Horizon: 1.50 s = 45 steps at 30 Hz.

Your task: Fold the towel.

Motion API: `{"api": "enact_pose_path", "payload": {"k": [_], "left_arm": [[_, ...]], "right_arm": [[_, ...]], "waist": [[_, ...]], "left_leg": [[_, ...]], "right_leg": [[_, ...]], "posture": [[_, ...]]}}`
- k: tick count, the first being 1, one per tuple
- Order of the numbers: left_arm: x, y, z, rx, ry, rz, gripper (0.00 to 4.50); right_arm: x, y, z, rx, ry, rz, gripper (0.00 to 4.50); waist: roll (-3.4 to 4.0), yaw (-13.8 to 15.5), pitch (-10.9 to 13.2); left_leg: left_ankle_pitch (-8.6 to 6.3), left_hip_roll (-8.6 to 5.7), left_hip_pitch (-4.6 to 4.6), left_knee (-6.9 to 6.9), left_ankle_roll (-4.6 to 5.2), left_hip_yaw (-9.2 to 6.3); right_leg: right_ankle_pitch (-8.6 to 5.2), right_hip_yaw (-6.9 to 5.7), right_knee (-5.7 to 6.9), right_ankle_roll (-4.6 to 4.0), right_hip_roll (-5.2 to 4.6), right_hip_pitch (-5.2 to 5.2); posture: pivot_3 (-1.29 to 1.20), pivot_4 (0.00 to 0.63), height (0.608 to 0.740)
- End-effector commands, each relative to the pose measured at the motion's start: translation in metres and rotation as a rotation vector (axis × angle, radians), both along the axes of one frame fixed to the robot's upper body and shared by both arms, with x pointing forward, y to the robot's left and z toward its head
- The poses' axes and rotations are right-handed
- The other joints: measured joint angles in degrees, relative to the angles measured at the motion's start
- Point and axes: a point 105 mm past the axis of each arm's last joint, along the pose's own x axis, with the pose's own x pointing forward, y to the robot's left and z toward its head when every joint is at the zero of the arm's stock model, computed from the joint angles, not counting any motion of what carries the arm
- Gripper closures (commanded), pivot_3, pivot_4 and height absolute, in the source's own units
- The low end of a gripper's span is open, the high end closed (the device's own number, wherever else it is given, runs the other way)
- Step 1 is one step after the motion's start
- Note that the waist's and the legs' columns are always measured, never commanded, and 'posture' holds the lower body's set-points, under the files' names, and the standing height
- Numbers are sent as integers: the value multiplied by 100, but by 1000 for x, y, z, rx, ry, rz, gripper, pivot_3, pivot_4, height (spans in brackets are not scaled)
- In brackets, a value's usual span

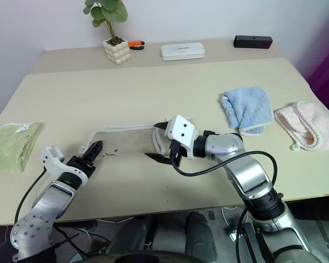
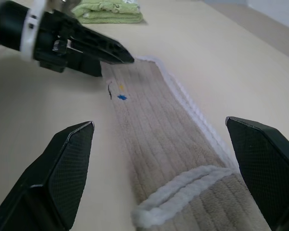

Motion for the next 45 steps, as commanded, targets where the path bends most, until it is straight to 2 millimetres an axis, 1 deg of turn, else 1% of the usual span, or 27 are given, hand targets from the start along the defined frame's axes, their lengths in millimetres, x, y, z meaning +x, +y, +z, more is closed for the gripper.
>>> {"api": "enact_pose_path", "payload": {"k": [1, 3, 4, 6, 8, 10, 12, 13, 15, 17, 18, 20, 21, 22, 24, 25, 27, 31, 35, 41, 42, 44, 45], "left_arm": [[-1, 3, -4, -44, 17, 20, 2850], [-1, 10, 2, -51, -8, 48, 3837], [-1, 16, 8, -34, -40, 67, 4419], [-2, 26, 17, 7, -85, 89, 4465], [-5, 59, 39, 91, -168, 176, 4465], [-7, 82, 60, 213, -229, 206, 4465], [-7, 91, 80, 351, -282, 178, 4465], [-4, 91, 95, 424, -323, 142, 4465], [2, 81, 117, 535, -397, 41, 4465], [7, 57, 131, 608, -459, -101, 4465], [8, 36, 132, 643, -487, -212, 4465], [8, 8, 131, 684, -519, -363, 4465], [6, -9, 125, 726, -528, -467, 4465], [5, -18, 121, 754, -532, -533, 4465], [4, -45, 100, 796, -511, -720, 4465], [4, -55, 91, 796, -503, -786, 4465], [4, -68, 77, 785, -492, -874, 4465], [6, -81, 64, 764, -499, -953, 4465], [0, -92, 59, 680, -510, -1023, 4465], [-6, -93, 56, 637, -501, -1057, 4465], [-7, -90, 58, 623, -496, -1048, 4195], [-10, -71, 62, 603, -458, -1002, 3536], [-12, -65, 64, 594, -449, -989, 3056]], "right_arm": [[-6, 3, 12, 15, -65, 18, 0], [-6, 3, 11, 16, -61, 14, 0], [-7, 2, 10, 16, -56, 11, 0], [-8, 2, 9, 17, -49, 7, 0], [-7, -2, 8, 15, -41, -10, 0], [-5, -4, 8, 12, -38, -17, 0], [-3, -7, 9, 11, -36, -22, 0], [-2, -8, 9, 10, -35, -25, 0], [1, -10, 8, 5, -34, -31, 0], [5, -11, 7, -3, -37, -37, 0], [7, -11, 7, -3, -36, -43, 0], [10, -11, 6, -1, -35, -52, 0], [11, -12, 5, 0, -32, -58, 0], [12, -12, 5, 0, -30, -63, 0], [12, -13, 2, -10, -30, -69, 0], [12, -13, 1, -14, -32, -73, 0], [13, -15, 0, -18, -35, -84, 0], [14, -17, -1, -21, -38, -104, 0], [13, -18, -2, -27, -42, -118, 0], [13, -17, -3, -30, -46, -126, 0], [14, -16, -3, -29, -47, -126, 0], [15, -16, -1, -29, -50, -128, 0], [16, -16, -1, -28, -51, -128, 0]], "waist": [[-1, -4, 1], [-4, -4, 2], [-9, -9, 5], [-11, -13, 6], [-13, -24, 7], [-18, -38, 7], [-18, -27, 7], [-17, -22, 7], [-25, 3, 7], [-26, 1, 6], [-26, -10, 6], [-24, -30, 8], [-24, -35, 8], [-24, -45, 8], [-21, -63, 9], [-20, -59, 10], [-20, -57, 10], [-20, -48, 11], [-20, -34, 11], [-20, -38, 11], [-20, -36, 11], [-20, -59, 11], [-20, -69, 11]], "left_leg": [[0, 0, 0, 0, 0, 0], [0, 0, -1, 0, 0, 0], [0, 0, -2, 0, 0, 0], [0, 1, -4, -1, 0, -1], [-1, 1, -6, -3, -1, -1], [-3, 11, -7, -6, -9, 0], [-10, 20, -6, -6, -19, 0], [-10, 20, -7, -8, -20, 1], [-11, 19, -10, -7, -20, 0], [-11, 17, -9, -4, -19, -1], [-11, 17, -9, -3, -19, -1], [-12, 17, -8, -4, -18, 2], [-12, 17, -8, -7, -18, 4], [-12, 19, -6, -12, -18, 5], [-15, 26, -8, -16, -23, 8], [-15, 28, -8, -18, -24, 8], [-15, 29, -9, -18, -24, 8], [-16, 30, -10, -18, -23, 7], [-16, 30, -12, -16, -23, 6], [-16, 29, -12, -15, -23, 5], [-16, 29, -12, -15, -23, 5], [-16, 30, -12, -15, -23, 5], [-16, 31, -12, -15, -23, 5]], "right_leg": [[0, 0, -1, 0, -1, 0], [0, 0, -1, 0, 0, 0], [0, 0, -1, 0, 0, -2], [0, 0, -1, -1, 1, -4], [-1, 0, -1, -2, 1, -8], [-3, 2, 0, -8, 12, -14], [-10, 4, -2, -23, 22, -16], [-11, 5, -2, -25, 24, -17], [-11, 5, -4, -25, 24, -16], [-11, 5, -6, -26, 24, -11], [-11, 5, -9, -26, 24, -10], [-10, 6, -10, -25, 23, -10], [-10, 7, -10, -25, 23, -12], [-7, 8, -9, -20, 23, -14], [-2, 11, -6, -13, 31, -22], [-3, 12, -5, -15, 34, -25], [-4, 12, -4, -16, 35, -25], [-3, 13, -4, -16, 36, -27], [-3, 14, -4, -15, 35, -27], [-3, 14, -4, -15, 34, -28], [-3, 14, -4, -15, 34, -28], [-3, 14, -4, -14, 35, -29], [-3, 15, -3, -14, 35, -31]], "posture": [[0, 150, 740], [0, 150, 740], [0, 150, 740], [0, 150, 740], [0, 150, 740], [0, 150, 740], [0, 150, 740], [0, 150, 740], [0, 150, 740], [0, 150, 740], [0, 150, 740], [0, 150, 740], [0, 150, 740], [0, 150, 740], [0, 150, 740], [0, 150, 740], [0, 150, 740], [0, 150, 740], [0, 150, 740], [0, 150, 740], [0, 150, 740], [0, 150, 740], [0, 150, 740]]}}
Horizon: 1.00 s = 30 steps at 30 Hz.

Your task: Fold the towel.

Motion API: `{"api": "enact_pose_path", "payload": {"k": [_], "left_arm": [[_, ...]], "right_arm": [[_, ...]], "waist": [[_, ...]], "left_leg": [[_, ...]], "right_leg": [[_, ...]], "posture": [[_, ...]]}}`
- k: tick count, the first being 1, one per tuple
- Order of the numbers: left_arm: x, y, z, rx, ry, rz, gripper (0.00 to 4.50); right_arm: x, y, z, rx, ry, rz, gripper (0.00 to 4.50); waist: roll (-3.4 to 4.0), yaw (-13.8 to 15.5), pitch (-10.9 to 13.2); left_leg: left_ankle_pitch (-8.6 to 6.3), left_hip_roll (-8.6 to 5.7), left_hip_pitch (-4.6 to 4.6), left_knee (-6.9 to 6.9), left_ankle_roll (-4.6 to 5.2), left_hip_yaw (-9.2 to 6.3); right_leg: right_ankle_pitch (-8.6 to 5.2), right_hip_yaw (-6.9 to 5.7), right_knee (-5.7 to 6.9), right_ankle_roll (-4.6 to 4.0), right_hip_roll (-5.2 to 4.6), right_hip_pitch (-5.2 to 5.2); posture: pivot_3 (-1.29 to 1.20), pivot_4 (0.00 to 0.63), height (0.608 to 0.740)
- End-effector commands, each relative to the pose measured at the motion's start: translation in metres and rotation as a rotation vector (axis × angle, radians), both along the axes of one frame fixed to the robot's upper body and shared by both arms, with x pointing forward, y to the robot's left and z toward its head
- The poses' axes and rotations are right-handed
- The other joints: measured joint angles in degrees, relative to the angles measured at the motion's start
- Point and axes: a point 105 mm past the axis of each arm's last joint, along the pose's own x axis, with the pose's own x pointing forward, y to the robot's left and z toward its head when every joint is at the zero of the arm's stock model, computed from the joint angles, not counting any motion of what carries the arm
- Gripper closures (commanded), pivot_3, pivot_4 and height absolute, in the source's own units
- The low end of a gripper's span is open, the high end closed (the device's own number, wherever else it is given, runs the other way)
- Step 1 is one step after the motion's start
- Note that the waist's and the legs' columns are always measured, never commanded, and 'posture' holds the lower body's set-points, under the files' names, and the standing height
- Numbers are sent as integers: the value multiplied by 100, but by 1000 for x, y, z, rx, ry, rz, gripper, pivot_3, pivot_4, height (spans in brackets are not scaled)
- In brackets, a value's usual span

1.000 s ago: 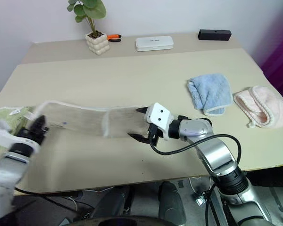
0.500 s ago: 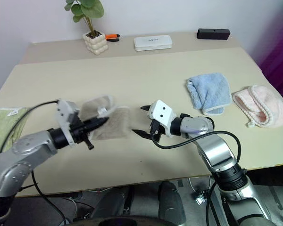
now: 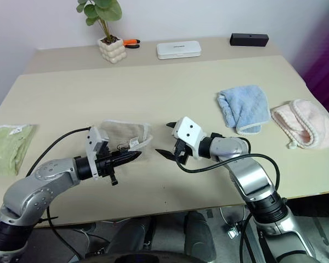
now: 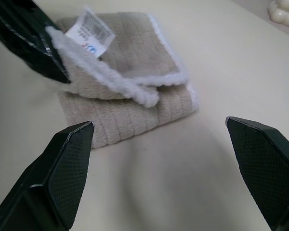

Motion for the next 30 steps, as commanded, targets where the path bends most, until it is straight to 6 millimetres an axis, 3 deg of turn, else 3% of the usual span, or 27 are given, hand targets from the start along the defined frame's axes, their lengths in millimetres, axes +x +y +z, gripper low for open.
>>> {"api": "enact_pose_path", "payload": {"k": [1, 4, 6, 9, 11, 16, 21, 26, 29, 30], "left_arm": [[-7, 27, 20, -36, -8, 54, 2638], [-15, 53, 28, -44, 7, 114, 2560], [-16, 78, 38, -51, -18, 198, 2560], [-7, 94, 51, -62, -88, 299, 3450], [5, 100, 53, -20, -137, 373, 4389], [28, 83, 27, 142, -184, 382, 4456], [35, 64, -10, 175, -110, 330, 4456], [35, 62, -38, 219, -70, 316, 4456], [32, 63, -48, 241, -71, 314, 4456], [31, 64, -47, 231, -83, 320, 4456]], "right_arm": [[1, 2, 14, 16, -49, 9, 0], [4, -2, 19, 39, -41, -2, 846], [8, -3, 26, 66, -39, -8, 1826], [9, 2, 37, 103, -38, 10, 3351], [9, 12, 44, 140, -28, 32, 4375], [20, 47, 35, 138, 19, 55, 4451], [24, 76, -5, 68, 117, 82, 4451], [26, 75, -63, -82, 180, 34, 4451], [28, 71, -66, -97, 155, 20, 4451], [29, 70, -57, -58, 143, 10, 4451]], "waist": [[1, -9, 1], [0, -12, 1], [2, -5, 3], [2, 33, 3], [2, 44, 3], [3, 10, 2], [3, -25, 2], [4, -73, -1], [7, -112, -10], [8, -116, -11]], "left_leg": [[0, 2, -1, -1, 0, 0], [0, 2, -1, -1, 0, -1], [0, 1, -1, 0, 0, 0], [0, 1, -2, 1, 0, -1], [0, 1, 0, 4, 0, -4], [0, 0, 3, 2, -2, -2], [1, 1, 0, -3, -5, 0], [19, 1, -8, -5, -40, 1], [17, 1, 3, -5, -36, 1], [12, 1, 7, -5, -28, 0]], "right_leg": [[0, 0, 1, 0, 1, -3], [-1, 0, 3, -1, 2, -4], [-1, 0, 2, -1, 0, -2], [-1, -1, 2, -1, 1, -1], [-1, -3, 1, -1, 1, 4], [3, -1, 1, -3, 1, 4], [8, -1, 10, -9, 3, -11], [8, 1, 12, -9, 4, -20], [8, 1, 15, -9, 4, -12], [8, 1, 15, -9, 4, -8]], "posture": [[0, 150, 740], [0, 150, 740], [0, 150, 740], [0, 150, 740], [0, 150, 740], [0, 150, 740], [0, 150, 740], [0, 150, 740], [0, 150, 740], [0, 150, 740]]}}
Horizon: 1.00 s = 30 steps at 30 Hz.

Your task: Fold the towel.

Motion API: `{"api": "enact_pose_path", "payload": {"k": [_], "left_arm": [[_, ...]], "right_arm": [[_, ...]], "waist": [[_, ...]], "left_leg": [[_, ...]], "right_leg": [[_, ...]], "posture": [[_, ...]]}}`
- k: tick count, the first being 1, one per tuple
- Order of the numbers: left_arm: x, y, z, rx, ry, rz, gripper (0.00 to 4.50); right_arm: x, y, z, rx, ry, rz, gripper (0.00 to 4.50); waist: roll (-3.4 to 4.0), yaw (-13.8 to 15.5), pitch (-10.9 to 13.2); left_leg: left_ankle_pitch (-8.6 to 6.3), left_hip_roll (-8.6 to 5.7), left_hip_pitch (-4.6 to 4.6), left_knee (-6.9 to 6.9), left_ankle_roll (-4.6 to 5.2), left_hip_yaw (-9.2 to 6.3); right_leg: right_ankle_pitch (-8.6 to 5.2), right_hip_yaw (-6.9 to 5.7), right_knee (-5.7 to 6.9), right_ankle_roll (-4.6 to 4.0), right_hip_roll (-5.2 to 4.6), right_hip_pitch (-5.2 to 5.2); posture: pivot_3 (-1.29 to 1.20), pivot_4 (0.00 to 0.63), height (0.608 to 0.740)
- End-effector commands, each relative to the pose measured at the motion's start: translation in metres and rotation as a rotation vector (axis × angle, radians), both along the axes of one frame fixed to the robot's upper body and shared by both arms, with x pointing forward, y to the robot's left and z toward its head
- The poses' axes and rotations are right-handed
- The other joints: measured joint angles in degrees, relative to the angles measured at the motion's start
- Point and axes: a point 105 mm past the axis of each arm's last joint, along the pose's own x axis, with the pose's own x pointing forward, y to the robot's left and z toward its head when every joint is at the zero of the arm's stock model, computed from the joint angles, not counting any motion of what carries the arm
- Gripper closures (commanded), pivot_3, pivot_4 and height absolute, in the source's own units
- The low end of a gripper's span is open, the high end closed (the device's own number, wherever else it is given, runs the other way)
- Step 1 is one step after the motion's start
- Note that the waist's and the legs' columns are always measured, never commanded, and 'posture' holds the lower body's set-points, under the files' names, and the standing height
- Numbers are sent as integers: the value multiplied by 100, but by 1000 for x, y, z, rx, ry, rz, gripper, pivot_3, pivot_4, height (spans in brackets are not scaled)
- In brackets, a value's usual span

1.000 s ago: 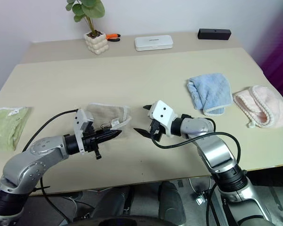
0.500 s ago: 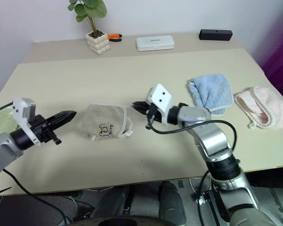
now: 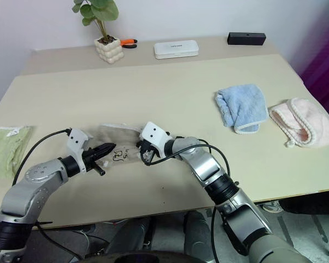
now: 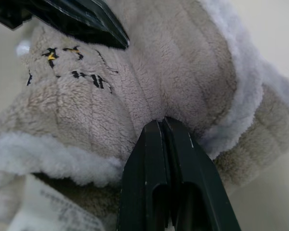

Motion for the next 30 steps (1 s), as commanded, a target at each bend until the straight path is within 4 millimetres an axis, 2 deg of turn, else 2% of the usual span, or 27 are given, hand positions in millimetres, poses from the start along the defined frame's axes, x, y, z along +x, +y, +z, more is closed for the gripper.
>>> {"api": "enact_pose_path", "payload": {"k": [1, 2, 5, 8, 11, 12, 14, 18, 24, 27, 30], "left_arm": [[-6, 3, -7, -1, -15, 11, 4456], [-6, 6, -1, -23, -43, 30, 4456], [-7, 23, 20, -53, -141, 108, 4500], [-21, 36, 31, 0, -188, 114, 4500], [-34, 39, 32, 17, -182, 90, 4500], [-40, 39, 32, 23, -176, 72, 4500], [-47, 37, 32, 41, -171, 46, 4500], [-53, 26, 33, 40, -175, 2, 4500], [-56, 13, 42, -19, -184, -24, 4500], [-57, 9, 43, -13, -188, -32, 4500], [-56, 8, 42, -9, -186, -24, 4500]], "right_arm": [[4, -8, 6, 39, -5, -43, 4451], [4, -10, 15, 81, 3, -52, 4451], [2, -23, 36, 185, 74, -90, 3692], [-2, -39, 47, 265, 200, -163, 2235], [-8, -45, 48, 313, 321, -204, 644], [-11, -46, 44, 333, 394, -219, 238], [-16, -46, 38, 350, 495, -236, 238], [-15, -33, 28, 386, 644, -259, 238], [-14, -15, 19, 371, 721, -251, 238], [-11, 1, 19, 398, 762, -241, 238], [-7, 14, 21, 414, 765, -232, 1008]], "waist": [[2, -4, -1], [2, 3, -1], [2, 4, -1], [2, -9, 1], [4, 2, 2], [3, 1, 2], [4, -3, 3], [6, 7, 4], [6, -10, 3], [6, -47, 3], [9, -51, 4]], "left_leg": [[-7, 0, 0, 0, 13, -1], [-8, 0, 1, 1, 13, -1], [-8, -1, -5, 3, 13, -5], [-8, 1, -11, 1, 14, -8], [-10, 3, -12, -4, 16, -6], [-10, 2, -12, -4, 17, -6], [-12, 4, -13, -4, 19, -5], [-12, 3, -14, -3, 20, -4], [-12, 3, -12, -1, 20, -3], [-12, 4, -10, -4, 19, -3], [-12, 10, -9, -6, 19, -2]], "right_leg": [[0, 0, 1, 0, 0, 0], [0, 0, 1, 0, 0, 1], [1, 0, 1, 0, 0, -1], [1, 0, 2, -1, 1, -10], [0, 2, 1, -3, 2, -14], [0, 2, 0, -3, 2, -14], [0, 2, 0, -3, 2, -12], [0, 1, 0, -3, 0, -12], [0, 1, 0, -3, 1, -11], [1, 1, 2, -4, 3, -13], [4, 1, 3, -8, 9, -16]], "posture": [[0, 150, 740], [0, 150, 740], [0, 150, 740], [0, 150, 740], [0, 150, 740], [0, 150, 740], [0, 150, 740], [0, 150, 740], [0, 150, 740], [0, 150, 740], [0, 150, 740]]}}
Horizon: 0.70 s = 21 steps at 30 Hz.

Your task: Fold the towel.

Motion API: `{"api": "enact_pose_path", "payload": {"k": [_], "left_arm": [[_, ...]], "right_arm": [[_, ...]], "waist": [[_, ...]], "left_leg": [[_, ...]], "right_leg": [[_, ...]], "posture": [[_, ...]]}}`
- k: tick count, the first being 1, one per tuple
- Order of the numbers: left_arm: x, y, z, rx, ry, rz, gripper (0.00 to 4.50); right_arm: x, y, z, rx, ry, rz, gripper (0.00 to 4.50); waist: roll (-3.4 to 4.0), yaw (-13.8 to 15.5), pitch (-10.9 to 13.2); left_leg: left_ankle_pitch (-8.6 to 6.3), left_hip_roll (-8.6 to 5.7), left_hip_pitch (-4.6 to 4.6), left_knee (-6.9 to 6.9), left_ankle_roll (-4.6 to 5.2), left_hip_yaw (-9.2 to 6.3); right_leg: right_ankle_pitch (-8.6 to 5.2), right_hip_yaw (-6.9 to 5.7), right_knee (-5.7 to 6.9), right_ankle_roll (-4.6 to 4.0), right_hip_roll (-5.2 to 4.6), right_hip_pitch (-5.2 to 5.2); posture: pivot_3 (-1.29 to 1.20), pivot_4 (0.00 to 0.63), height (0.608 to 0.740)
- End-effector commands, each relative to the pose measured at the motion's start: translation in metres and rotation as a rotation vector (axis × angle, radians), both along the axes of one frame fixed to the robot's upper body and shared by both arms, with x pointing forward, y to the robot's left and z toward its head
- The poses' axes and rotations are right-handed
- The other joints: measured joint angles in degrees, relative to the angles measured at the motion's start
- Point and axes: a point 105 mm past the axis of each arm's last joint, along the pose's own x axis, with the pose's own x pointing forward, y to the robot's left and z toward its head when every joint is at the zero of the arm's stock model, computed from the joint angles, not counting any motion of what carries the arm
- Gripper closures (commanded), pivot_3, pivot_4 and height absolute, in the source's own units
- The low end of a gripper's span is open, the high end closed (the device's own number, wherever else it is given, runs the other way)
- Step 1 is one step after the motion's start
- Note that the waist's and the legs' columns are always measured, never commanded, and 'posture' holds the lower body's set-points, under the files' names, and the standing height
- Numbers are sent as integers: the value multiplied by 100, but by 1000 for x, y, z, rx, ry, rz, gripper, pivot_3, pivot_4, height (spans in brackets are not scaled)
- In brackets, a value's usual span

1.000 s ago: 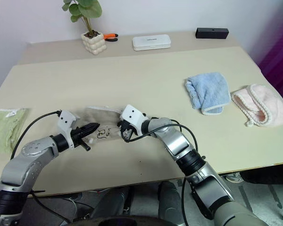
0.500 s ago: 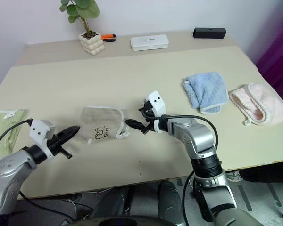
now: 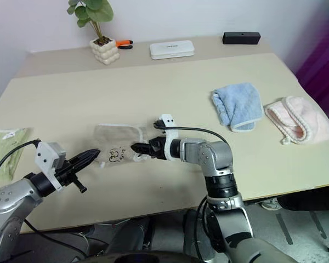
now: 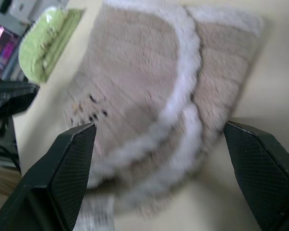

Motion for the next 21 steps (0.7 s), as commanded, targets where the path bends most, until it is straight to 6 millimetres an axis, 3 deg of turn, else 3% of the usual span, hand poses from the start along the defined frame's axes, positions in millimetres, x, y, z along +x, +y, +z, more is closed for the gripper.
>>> {"api": "enact_pose_path", "payload": {"k": [1, 7, 10, 11, 14, 21], "left_arm": [[-2, -5, 4, 4, -19, -6, 4500], [-2, -5, 4, 5, -20, 4, 4500], [-2, -6, 4, 5, -22, 6, 4500], [-1, -5, 5, 1, -28, 12, 4500], [6, -7, 7, -24, -42, 22, 4500], [23, -25, 6, -38, -57, -51, 4500]], "right_arm": [[1, 18, 9, 54, -6, 20, 1444], [6, 15, 27, 123, -45, -12, 4485], [11, 6, 44, 161, -132, -48, 4485], [22, -8, 60, 180, -204, -125, 4485], [64, -85, 122, 203, -451, -483, 4485], [99, -194, 153, 250, -456, -925, 4485]], "waist": [[2, 10, 1], [2, 38, 1], [5, 34, 3], [4, 31, 3], [21, 76, 16], [21, 17, 13]], "left_leg": [[0, 0, -1, -1, 0, 0], [-1, -3, -5, 1, -1, 0], [-1, -2, -6, 1, -1, 0], [-1, -2, -5, 1, -1, 0], [0, -5, -8, 6, -2, 0], [0, -2, -4, -2, -1, 4]], "right_leg": [[0, 0, 0, 0, 0, -1], [0, 0, -2, 1, -2, -2], [1, 0, -2, 1, -2, -2], [1, 0, -1, 1, -2, -2], [1, 0, -1, 2, -3, -3], [0, -2, -2, 0, 0, -1]], "posture": [[0, 150, 740], [0, 150, 740], [0, 150, 740], [0, 150, 740], [0, 150, 740], [0, 150, 740]]}}
